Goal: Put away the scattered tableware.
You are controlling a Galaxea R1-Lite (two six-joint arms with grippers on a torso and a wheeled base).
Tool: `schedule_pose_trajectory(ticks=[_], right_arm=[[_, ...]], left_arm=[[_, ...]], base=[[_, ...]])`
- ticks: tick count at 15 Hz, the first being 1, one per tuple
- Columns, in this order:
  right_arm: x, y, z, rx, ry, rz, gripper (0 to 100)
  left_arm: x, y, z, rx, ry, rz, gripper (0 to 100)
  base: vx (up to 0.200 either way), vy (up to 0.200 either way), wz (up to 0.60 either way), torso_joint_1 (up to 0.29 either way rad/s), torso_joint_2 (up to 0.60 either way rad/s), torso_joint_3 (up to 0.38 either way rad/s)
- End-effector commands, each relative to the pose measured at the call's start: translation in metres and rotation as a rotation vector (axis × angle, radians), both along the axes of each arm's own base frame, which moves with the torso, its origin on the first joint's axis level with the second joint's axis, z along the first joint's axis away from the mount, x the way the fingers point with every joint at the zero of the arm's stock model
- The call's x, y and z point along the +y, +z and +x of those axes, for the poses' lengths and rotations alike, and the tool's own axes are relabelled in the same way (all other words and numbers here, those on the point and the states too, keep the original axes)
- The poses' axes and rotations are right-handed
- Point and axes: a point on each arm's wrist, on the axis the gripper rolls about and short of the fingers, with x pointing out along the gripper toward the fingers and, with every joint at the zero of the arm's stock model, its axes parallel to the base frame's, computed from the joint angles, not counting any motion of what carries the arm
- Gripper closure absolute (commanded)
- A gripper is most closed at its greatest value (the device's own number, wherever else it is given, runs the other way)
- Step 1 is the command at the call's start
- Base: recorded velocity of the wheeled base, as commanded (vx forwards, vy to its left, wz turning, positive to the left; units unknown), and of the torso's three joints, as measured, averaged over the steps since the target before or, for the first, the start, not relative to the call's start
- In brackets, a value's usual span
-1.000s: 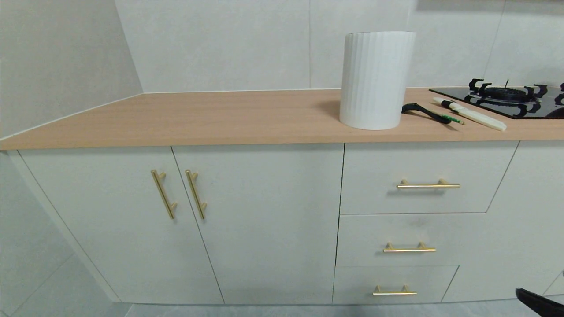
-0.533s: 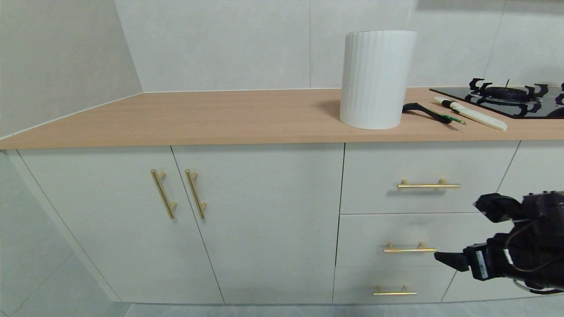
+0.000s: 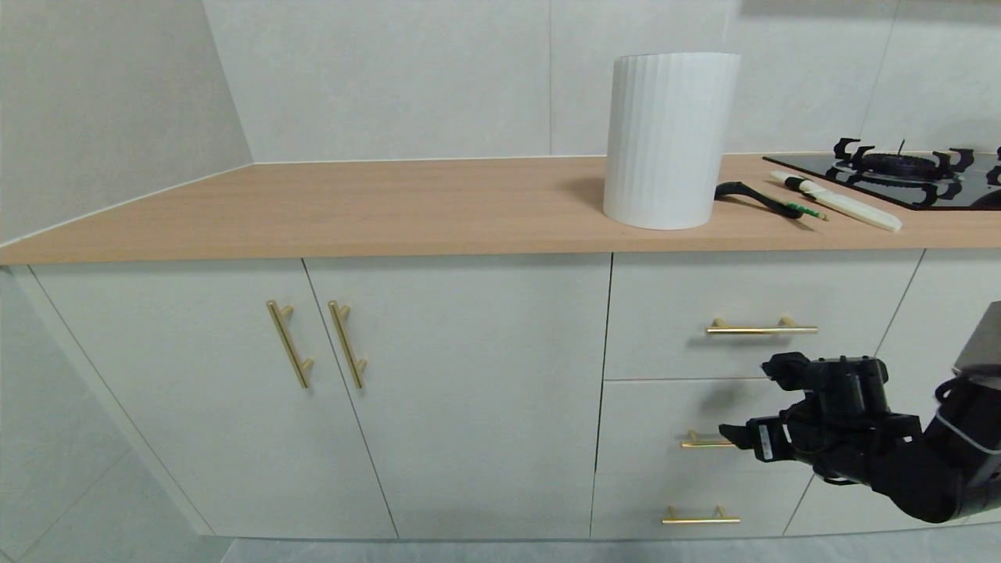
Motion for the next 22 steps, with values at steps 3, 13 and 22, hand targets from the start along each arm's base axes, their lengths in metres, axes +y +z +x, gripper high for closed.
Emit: schedule_pose_trajectory(ticks=[3,13,22], right_arm=[[-0.006,-0.053,0.013,0.046,-0.061,-0.019,0],[-0.006,-0.070,0.025,0.029,-0.130,0.010,0],[-0.006,-0.073,0.019,0.068,-0.125,-0.002,0]], left_arm=[[0.000,0.000,0.000,0.000,0.000,-0.001,0],[0.000,0.000,0.000,0.000,0.000,0.000,0],[0.000,0.000,0.000,0.000,0.002,0.000,0]], base=[[0.000,0.000,0.00,0.000,0.00,0.000],[0.000,0.000,0.00,0.000,0.00,0.000],[0.000,0.000,0.00,0.000,0.00,0.000]])
